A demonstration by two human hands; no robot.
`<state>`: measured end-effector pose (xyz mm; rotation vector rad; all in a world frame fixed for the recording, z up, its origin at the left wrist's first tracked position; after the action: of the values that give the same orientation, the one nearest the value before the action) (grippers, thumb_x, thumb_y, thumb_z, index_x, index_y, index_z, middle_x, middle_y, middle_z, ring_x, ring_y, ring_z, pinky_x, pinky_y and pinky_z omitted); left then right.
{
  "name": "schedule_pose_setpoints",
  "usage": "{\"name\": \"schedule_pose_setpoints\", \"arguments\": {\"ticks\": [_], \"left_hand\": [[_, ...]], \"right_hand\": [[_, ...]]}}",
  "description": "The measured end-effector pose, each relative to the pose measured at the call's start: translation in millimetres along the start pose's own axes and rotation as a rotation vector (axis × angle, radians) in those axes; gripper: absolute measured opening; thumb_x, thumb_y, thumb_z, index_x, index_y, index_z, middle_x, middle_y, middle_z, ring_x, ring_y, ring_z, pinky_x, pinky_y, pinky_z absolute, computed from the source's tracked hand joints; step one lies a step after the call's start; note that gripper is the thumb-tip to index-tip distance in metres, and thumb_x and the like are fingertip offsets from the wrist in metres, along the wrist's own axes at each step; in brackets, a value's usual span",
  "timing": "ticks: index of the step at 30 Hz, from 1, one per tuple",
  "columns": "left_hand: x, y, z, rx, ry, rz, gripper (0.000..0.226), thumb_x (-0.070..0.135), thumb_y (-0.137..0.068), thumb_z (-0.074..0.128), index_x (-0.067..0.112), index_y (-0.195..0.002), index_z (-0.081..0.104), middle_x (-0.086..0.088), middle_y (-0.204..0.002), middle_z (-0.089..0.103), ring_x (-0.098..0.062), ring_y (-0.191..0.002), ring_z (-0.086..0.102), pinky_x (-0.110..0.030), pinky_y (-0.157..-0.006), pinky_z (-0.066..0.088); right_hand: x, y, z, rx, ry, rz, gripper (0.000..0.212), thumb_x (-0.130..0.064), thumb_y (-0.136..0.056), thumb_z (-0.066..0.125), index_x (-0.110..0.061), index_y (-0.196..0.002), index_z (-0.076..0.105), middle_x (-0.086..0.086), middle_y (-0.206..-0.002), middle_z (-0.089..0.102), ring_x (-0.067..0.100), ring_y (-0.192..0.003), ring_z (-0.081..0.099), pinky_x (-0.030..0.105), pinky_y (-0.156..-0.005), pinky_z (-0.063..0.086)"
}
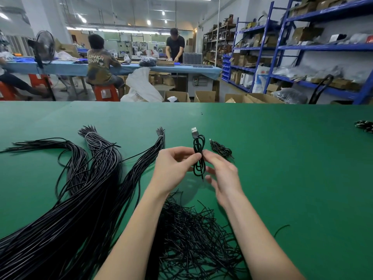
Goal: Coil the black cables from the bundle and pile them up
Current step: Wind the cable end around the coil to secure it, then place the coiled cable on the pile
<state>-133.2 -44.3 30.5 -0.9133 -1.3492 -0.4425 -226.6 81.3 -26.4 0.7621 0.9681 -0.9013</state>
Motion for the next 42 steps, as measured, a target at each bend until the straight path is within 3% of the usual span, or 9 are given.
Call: {"name": "schedule_pose_setpoints", "arguments": {"ticks": [4,8,13,17,22,29,33,37,42], "left_hand": [[-5,1,-4,0.022,0.068,-0.046,0.007,0.012,-0.083,0.081,0.018,-0.082,0.077,0.005,-0.072,0.076,-0.003,-0.069,0.07,-0.021,-0.063,0.057],[-9,-1,-10,0.072,0.091,-0.078,0.007,0.012,-0.083,0.081,0.01,-0.089,0.078,0.0,-0.077,0.077,-0.005,-0.071,0.071,-0.019,-0.062,0.055],[-22,0,-11,0.076,0.188,-0.158,0.012,0.013,-0.087,0.076,0.005,-0.096,0.077,-0.011,-0.089,0.078,-0.013,-0.082,0.073,-0.024,-0.069,0.058],[-28,2,-2,0.037,0.184,-0.202,0.006,0.017,-0.092,0.071,0.016,-0.097,0.075,-0.001,-0.089,0.078,-0.01,-0.08,0.072,-0.026,-0.075,0.06],[-39,3,-14,0.096,0.154,-0.293,0.008,0.026,-0.095,0.067,0.021,-0.097,0.073,0.001,-0.099,0.076,-0.012,-0.082,0.07,-0.028,-0.078,0.06],[-44,8,-14,0.054,0.117,-0.361,0.017,0.028,-0.095,0.067,0.016,-0.106,0.072,0.002,-0.102,0.076,-0.016,-0.092,0.071,-0.03,-0.081,0.058],[-45,9,-11,0.038,0.102,-0.382,0.019,0.027,-0.095,0.067,0.015,-0.108,0.072,0.001,-0.102,0.076,-0.013,-0.087,0.07,-0.026,-0.075,0.057],[-43,11,-5,0.005,0.081,-0.396,0.019,0.028,-0.094,0.067,0.016,-0.106,0.073,0.003,-0.1,0.077,-0.011,-0.083,0.07,-0.025,-0.074,0.057],[-44,14,-1,-0.023,0.058,-0.409,0.018,0.029,-0.093,0.067,0.016,-0.104,0.075,0.002,-0.099,0.078,-0.01,-0.079,0.069,-0.027,-0.076,0.056]], "right_hand": [[-43,9,-7,0.109,0.33,-0.455,0.006,-0.028,-0.085,0.082,-0.032,-0.081,0.081,-0.013,-0.074,0.073,0.008,-0.057,0.048,0.021,-0.06,0.045],[-50,24,4,0.045,0.455,-0.643,0.01,-0.025,-0.087,0.079,-0.033,-0.08,0.08,-0.017,-0.082,0.077,0.015,-0.073,0.066,0.022,-0.072,0.053],[-37,15,17,-0.088,0.474,-0.5,0.017,-0.024,-0.086,0.081,-0.024,-0.103,0.08,-0.012,-0.087,0.078,0.007,-0.076,0.071,0.018,-0.075,0.055],[-39,6,10,-0.089,0.547,-0.471,0.016,-0.015,-0.088,0.078,-0.024,-0.102,0.077,-0.005,-0.071,0.076,0.002,-0.058,0.063,0.032,-0.065,0.061],[-51,-12,-13,0.111,0.777,-0.522,0.01,-0.025,-0.086,0.075,-0.031,-0.095,0.076,-0.021,-0.065,0.071,-0.006,-0.063,0.065,0.01,-0.068,0.051],[-67,-81,-2,0.197,1.375,-0.379,0.038,-0.024,-0.091,0.065,-0.03,-0.129,0.063,0.002,-0.117,0.071,0.028,-0.115,0.063,0.032,-0.088,0.05],[-47,-86,6,0.078,1.677,-0.378,0.053,-0.018,-0.093,0.058,-0.033,-0.142,0.05,0.005,-0.131,0.056,0.029,-0.125,0.049,0.032,-0.08,0.041],[-32,-80,11,-0.034,1.807,-0.418,0.046,-0.028,-0.098,0.052,-0.029,-0.145,0.052,0.002,-0.146,0.048,0.027,-0.135,0.039,0.036,-0.1,0.042],[-31,-78,8,-0.042,1.938,-0.363,0.044,-0.039,-0.098,0.051,-0.018,-0.136,0.058,0.003,-0.146,0.047,0.028,-0.135,0.038,0.039,-0.103,0.041]]}}
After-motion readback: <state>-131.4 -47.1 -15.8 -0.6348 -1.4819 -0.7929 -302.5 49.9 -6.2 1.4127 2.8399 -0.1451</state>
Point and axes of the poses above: each hand's wrist, its own y-axis away from the middle knuckle, its own z-axis out of the palm, x = y × z, the point moved 10 cm from there along -y, towards the middle knuckle
